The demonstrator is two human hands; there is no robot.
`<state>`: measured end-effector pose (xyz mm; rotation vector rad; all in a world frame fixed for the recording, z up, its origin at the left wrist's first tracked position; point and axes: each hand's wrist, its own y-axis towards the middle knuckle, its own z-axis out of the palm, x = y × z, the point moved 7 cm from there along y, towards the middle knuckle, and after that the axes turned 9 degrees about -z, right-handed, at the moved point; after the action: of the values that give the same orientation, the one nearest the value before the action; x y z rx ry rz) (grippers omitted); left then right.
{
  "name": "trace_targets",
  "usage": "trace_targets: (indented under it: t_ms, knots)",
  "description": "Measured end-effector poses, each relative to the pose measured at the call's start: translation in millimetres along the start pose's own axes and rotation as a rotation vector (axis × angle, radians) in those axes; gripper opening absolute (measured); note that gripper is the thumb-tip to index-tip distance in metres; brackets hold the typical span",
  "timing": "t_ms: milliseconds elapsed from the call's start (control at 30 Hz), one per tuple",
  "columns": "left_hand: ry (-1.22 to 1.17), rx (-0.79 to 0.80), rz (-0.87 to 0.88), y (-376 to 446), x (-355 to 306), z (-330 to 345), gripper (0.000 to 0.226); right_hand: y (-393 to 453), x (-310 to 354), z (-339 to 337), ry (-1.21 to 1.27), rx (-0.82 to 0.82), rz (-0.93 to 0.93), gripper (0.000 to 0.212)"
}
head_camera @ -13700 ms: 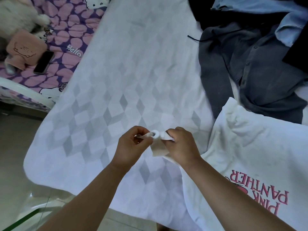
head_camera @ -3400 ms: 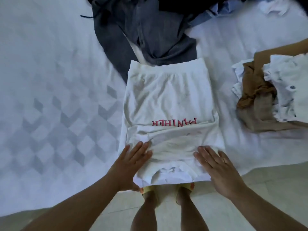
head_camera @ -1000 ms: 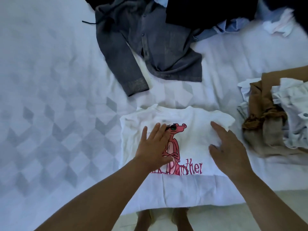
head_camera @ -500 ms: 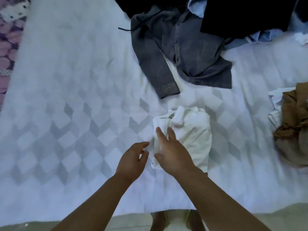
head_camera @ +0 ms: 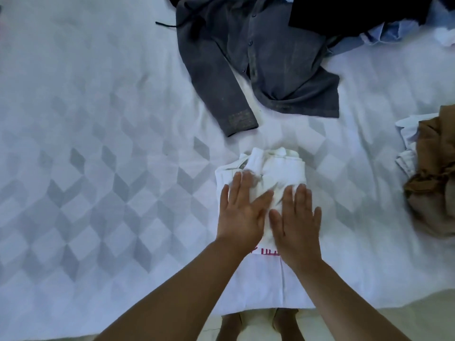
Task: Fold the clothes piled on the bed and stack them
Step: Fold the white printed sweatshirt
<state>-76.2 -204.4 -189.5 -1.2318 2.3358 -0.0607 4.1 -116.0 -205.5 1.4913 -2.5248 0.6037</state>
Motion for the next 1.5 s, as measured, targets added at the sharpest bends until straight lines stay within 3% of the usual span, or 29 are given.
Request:
trace_targets:
  t_ms: [133, 300, 400, 567, 633, 700, 900, 1033, 1167, 1267, 1400, 1500]
  knots:
    - [0.178, 0.187, -0.095, 20, 6, 14, 0.054, 2, -5, 20, -0.053, 0.071, -0.095, 0.065]
    - [0.153, -0.145, -0.102, 25, 13, -8, 0.053, 2, -8, 15, 0.064, 0.061, -0.176, 0.064]
    - [0.159, 0.026, -0.261, 11, 39, 12, 0.053, 2, -10, 12, 0.176, -0.002, -0.186, 0.055]
    - [-0.058, 0.007, -0.479, 1, 54, 20, 0.046, 6, -30, 5, 0.381, -0.114, 0.003, 0.064]
    - [-0.094, 0.020, -0.507, 0, 45, 19, 0.054, 9, -32, 4, 0.427, -0.096, 0.048, 0.068]
    - [-0.283, 0.041, -0.510, -3, 40, 17, 0.062, 12, -32, 3, 0.478, -0.076, 0.058, 0.068]
    - [-0.757, 0.306, -0.483, -12, 32, 21, 0.078, 8, -38, -4, 0.454, 0.043, 0.030, 0.065]
    - [-0.754, 0.447, -0.520, -25, 21, 20, 0.084, -12, -43, -21, 0.445, 0.174, 0.037, 0.063]
    - [-0.480, 0.330, -0.414, -31, 23, -9, 0.082, -17, -13, -45, 0.297, 0.106, -0.056, 0.056]
    - [-0.450, 0.163, -0.432, -39, 52, -45, 0.077, -10, 33, -52, 0.299, 0.064, -0.129, 0.040]
    - [-0.364, -0.061, -0.486, -53, 123, -96, 0.068, 10, 111, -39, 0.395, 0.121, -0.212, 0.034]
    - [-0.326, -0.184, -0.560, -67, 187, -132, 0.067, 25, 183, -18, 0.484, 0.259, -0.300, 0.046]
